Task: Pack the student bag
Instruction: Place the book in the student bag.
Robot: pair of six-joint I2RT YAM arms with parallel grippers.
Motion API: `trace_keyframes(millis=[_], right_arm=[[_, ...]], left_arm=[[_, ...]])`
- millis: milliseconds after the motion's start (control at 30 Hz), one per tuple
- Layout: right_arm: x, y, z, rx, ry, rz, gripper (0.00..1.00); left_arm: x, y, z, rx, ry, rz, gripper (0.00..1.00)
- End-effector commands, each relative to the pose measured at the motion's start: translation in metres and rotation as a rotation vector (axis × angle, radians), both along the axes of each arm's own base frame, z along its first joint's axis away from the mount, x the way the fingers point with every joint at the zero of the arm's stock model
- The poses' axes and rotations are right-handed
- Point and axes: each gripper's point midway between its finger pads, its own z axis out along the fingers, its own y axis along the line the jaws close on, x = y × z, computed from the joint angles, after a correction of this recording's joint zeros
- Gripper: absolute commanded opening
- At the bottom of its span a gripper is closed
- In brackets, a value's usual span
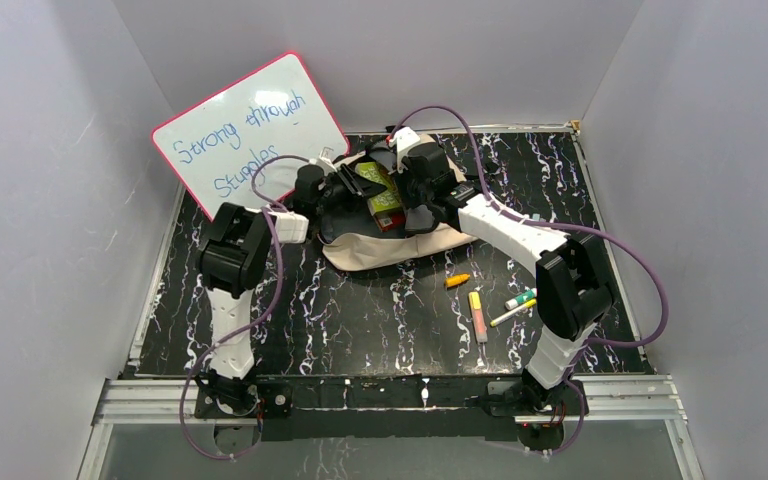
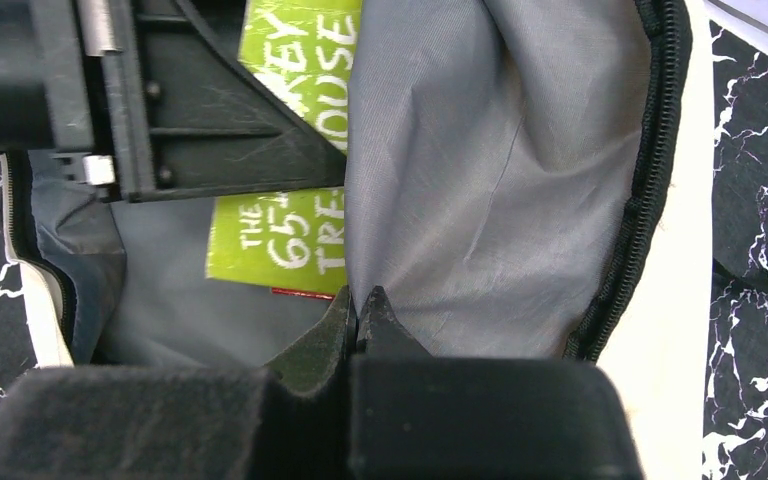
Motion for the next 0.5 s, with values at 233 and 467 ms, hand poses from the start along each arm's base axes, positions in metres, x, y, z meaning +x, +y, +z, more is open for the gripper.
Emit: trace_keyframes(millis=[233,467], right_arm=[[0.004,0.014,0.062,0.137,-0.146,0.025,0.00],[0.005,0.008,0.060,0.111,-0.160,0.013,0.00]], left_arm=[[0.025,-0.044,0.024,-0.085,-0.129,-0.058,0.00],[0.023,-0.041,0.001,-0.034,-0.070,-0.053,0.37]])
